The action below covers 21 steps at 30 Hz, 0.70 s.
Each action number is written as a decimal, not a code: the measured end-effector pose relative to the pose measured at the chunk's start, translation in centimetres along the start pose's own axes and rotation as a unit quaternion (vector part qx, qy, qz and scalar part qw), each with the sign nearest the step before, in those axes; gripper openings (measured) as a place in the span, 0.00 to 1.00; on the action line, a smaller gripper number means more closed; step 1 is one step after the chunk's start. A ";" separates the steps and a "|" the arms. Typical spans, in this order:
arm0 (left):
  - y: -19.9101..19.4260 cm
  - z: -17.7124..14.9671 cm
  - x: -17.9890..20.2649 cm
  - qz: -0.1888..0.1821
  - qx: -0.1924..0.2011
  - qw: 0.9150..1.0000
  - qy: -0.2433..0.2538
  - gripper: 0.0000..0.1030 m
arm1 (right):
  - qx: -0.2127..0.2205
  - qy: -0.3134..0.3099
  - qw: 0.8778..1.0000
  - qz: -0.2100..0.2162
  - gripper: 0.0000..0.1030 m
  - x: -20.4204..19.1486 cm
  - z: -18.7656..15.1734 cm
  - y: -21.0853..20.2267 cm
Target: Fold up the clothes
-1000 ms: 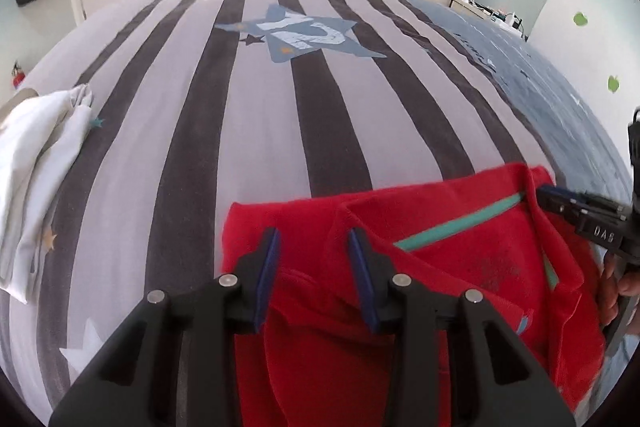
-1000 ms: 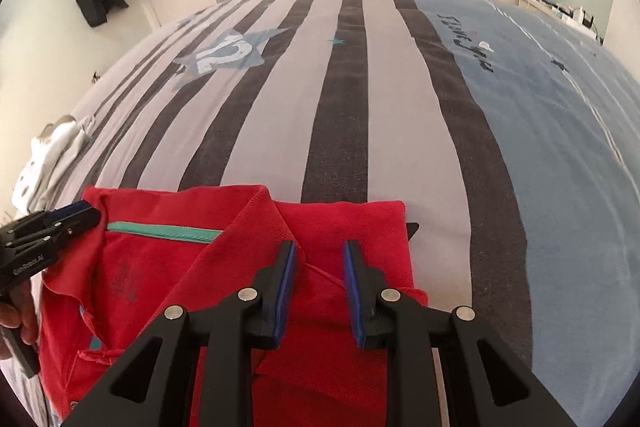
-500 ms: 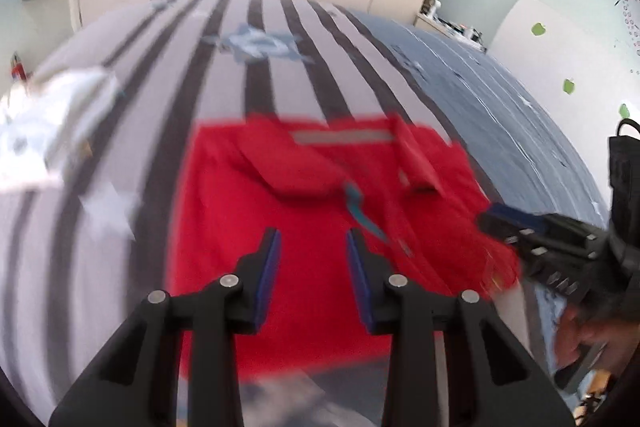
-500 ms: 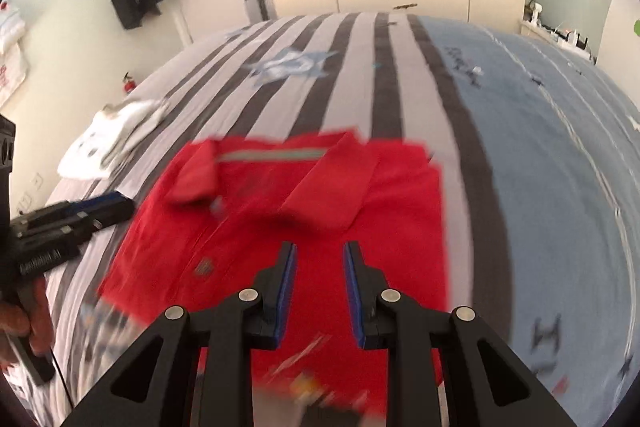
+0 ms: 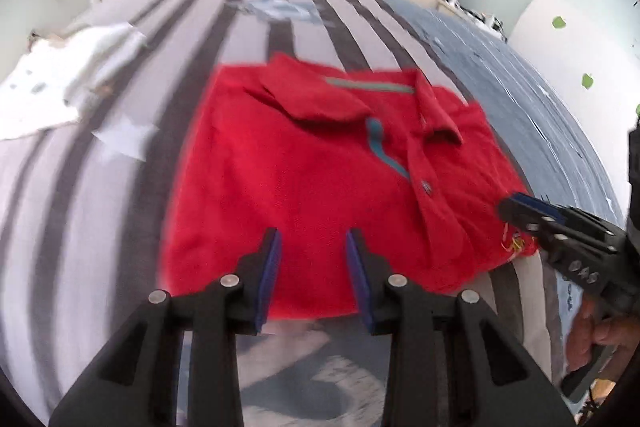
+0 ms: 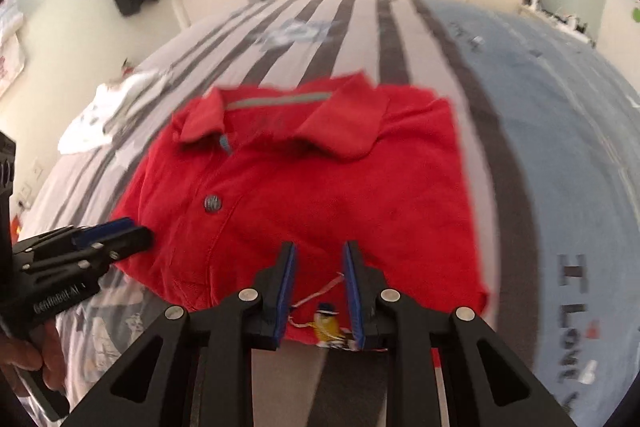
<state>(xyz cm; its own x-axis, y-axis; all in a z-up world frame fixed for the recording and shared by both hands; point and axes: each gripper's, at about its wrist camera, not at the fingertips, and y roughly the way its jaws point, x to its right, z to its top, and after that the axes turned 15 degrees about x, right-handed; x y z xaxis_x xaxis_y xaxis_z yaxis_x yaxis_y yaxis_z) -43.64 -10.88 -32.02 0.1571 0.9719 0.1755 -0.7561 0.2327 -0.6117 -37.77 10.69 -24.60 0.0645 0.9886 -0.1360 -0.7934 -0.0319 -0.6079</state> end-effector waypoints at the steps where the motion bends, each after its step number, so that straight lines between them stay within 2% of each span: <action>1: 0.2 -0.4 -0.8 0.012 -0.006 1.000 -0.002 0.30 | -0.003 0.002 1.000 -0.005 0.20 0.3 -0.3 -0.2; 4: 1.8 -2.7 -2.9 0.019 -0.040 0.999 -0.019 0.30 | -0.021 0.011 1.000 -0.015 0.20 1.5 -1.9 0.3; 6: 1.8 -3.2 -2.7 0.017 -0.031 0.999 -0.005 0.30 | -0.023 0.018 1.000 -0.007 0.20 2.0 -3.1 1.0; 9: 1.6 -2.4 -3.4 0.011 -0.043 0.998 -0.034 0.28 | -0.028 0.010 1.000 -0.009 0.20 1.9 -2.6 1.3; 13: 0.4 -1.4 -4.5 0.035 -0.018 0.999 -0.038 0.28 | -0.021 0.011 1.000 -0.017 0.20 2.6 -1.4 0.4; 16: 1.3 -2.8 -5.4 0.039 -0.043 0.997 -0.051 0.28 | -0.023 0.018 0.999 -0.030 0.20 3.5 -1.6 0.1; 19: 1.5 -3.4 -5.1 0.034 -0.033 0.998 -0.038 0.28 | -0.025 0.038 0.999 -0.023 0.20 4.6 -3.0 0.6; 21: 1.4 -3.4 -5.2 0.031 -0.040 0.998 -0.049 0.28 | -0.023 0.048 0.998 -0.017 0.20 5.1 -3.5 0.8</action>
<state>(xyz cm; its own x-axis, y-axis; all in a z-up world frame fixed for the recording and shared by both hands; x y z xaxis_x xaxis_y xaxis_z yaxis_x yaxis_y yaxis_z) -43.33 -15.48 -36.40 0.0456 0.9773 0.2071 -0.7089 0.1777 -0.6825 -35.99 15.20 -28.54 0.1505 0.9704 -0.1886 -0.7613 -0.0079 -0.6483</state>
